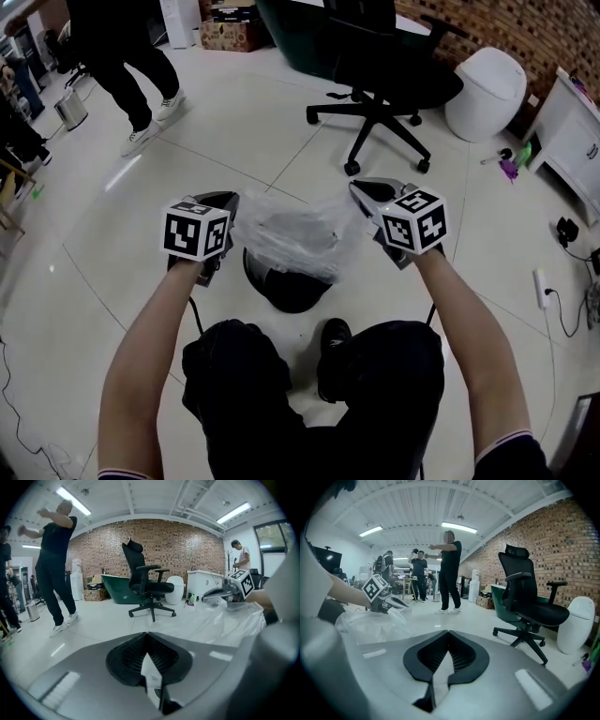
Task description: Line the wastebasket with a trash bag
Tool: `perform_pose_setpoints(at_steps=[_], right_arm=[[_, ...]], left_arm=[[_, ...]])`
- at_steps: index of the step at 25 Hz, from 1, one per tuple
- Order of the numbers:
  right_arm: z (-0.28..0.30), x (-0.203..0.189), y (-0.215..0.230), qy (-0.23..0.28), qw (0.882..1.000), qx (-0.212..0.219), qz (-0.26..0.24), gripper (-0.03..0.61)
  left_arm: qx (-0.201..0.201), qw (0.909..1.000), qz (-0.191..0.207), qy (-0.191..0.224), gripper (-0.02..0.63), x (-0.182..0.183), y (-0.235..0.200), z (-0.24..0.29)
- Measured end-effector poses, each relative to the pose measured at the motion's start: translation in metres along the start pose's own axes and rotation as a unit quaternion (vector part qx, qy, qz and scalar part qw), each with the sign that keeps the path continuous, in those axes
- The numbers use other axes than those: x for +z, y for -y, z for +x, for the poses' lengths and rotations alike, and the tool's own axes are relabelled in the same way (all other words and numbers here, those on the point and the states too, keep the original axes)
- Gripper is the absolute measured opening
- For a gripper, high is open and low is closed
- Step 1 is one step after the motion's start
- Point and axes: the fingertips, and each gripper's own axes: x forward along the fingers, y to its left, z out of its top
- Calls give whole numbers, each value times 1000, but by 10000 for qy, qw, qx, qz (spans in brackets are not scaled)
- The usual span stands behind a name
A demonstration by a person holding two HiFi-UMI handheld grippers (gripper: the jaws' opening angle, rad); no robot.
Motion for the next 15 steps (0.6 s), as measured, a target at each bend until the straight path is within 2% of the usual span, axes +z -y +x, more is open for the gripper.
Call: perform_pose_setpoints(at_steps=[9,15], right_arm=[[19,-47,13,-227,9992,-130,311,2],[40,-64,8,-244,9986,-21,464,2]], left_arm=[[165,9991,-166,-365,11,-41,-15,18],[256,9980,-299,-495,11,-62,-28,23]])
